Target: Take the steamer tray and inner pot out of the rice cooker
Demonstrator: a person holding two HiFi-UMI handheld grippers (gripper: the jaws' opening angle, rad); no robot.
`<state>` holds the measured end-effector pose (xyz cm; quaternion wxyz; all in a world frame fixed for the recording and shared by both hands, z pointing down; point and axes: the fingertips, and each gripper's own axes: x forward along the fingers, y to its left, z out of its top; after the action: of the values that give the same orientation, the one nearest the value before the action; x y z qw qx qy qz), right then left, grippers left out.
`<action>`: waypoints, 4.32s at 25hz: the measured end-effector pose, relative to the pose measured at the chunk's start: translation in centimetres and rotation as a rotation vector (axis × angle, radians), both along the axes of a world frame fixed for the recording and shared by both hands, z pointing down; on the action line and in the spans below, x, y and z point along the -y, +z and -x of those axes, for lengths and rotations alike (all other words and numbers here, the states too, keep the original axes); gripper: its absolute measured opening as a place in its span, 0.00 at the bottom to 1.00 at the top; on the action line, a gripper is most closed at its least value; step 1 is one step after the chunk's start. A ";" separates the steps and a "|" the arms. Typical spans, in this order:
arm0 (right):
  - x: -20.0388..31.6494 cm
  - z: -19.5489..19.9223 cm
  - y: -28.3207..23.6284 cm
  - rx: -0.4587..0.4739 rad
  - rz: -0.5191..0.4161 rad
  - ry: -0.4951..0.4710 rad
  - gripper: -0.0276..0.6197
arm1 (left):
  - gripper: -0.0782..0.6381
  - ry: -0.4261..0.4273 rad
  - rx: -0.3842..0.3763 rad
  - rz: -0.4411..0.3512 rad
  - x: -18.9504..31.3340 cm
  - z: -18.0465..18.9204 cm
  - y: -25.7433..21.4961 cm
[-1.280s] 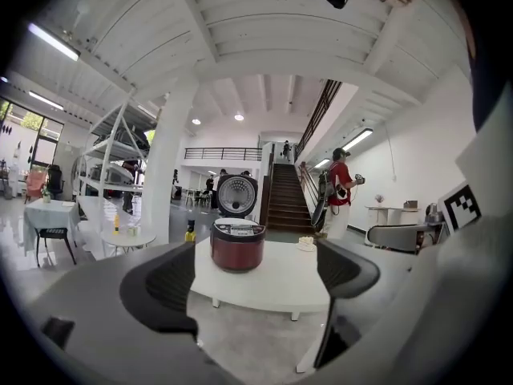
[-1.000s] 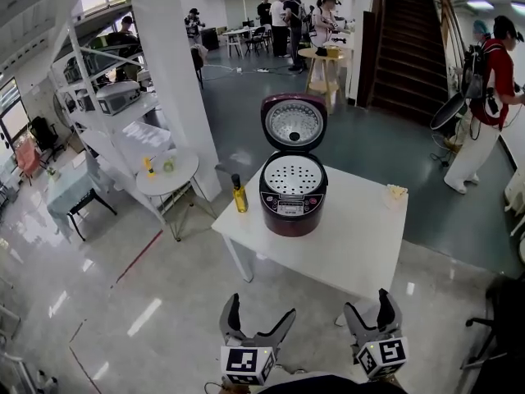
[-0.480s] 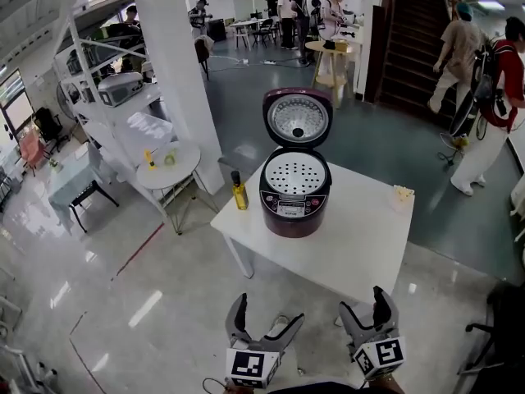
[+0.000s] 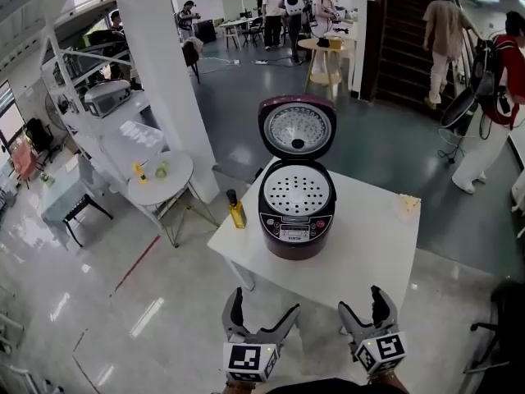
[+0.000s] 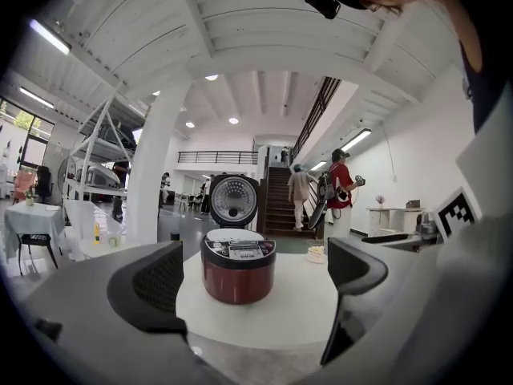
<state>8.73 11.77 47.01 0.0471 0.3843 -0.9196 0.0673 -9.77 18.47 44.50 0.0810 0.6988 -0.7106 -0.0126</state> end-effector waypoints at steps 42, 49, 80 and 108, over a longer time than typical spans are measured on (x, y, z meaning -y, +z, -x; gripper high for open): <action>36.7 18.3 4.8 -0.409 0.146 0.006 0.61 | 0.79 0.187 0.227 0.476 37.5 17.7 8.7; 40.3 21.1 8.3 -0.720 0.184 -0.108 0.61 | 0.79 0.286 0.314 0.695 40.8 18.5 12.3; 40.0 22.4 0.7 -0.645 -0.115 0.037 0.14 | 0.24 0.124 0.363 0.630 41.4 21.1 6.9; 34.6 -12.9 -4.8 -0.529 -0.097 0.489 0.11 | 0.20 0.474 0.282 0.323 42.2 -13.2 -0.6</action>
<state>21.62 -22.87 42.21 0.2475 0.5987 -0.7587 -0.0688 3.47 -23.68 43.93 0.0924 0.8177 -0.5252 0.2167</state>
